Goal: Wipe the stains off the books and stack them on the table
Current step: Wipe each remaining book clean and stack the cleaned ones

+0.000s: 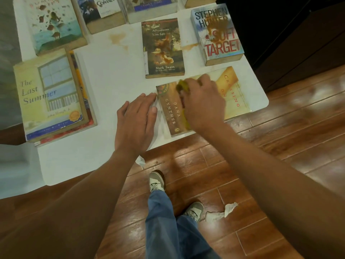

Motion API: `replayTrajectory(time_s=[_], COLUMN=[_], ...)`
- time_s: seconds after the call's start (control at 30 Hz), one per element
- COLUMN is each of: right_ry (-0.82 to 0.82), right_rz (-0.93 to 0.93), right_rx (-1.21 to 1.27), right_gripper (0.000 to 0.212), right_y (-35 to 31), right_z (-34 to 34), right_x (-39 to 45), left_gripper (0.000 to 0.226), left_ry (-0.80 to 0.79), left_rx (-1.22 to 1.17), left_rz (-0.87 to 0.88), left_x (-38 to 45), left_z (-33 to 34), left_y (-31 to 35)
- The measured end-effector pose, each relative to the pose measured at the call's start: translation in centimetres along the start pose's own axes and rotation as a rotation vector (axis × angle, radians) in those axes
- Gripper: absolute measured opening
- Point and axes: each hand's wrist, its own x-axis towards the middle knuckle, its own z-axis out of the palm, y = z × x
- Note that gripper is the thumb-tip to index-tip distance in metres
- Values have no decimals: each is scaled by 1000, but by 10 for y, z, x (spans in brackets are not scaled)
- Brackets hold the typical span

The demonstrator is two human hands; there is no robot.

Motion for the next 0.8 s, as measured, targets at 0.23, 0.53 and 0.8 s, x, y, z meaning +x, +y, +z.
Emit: replayTrajectory(time_s=[0.23, 0.53, 0.8], right_ry=[72, 34, 16], right_rz=[284, 226, 77], right_rx=[-75, -44, 44], right_gripper=[38, 35, 34], right_y=[61, 0, -60], right_z=[-21, -6, 19], right_x=[14, 7, -16], left_gripper=[46, 59, 61], left_ry=[10, 25, 93], left_rx=[0, -105, -222], left_rz=[16, -26, -20], left_x=[0, -2, -5], left_z=[3, 0, 5], left_y=[1, 2, 0])
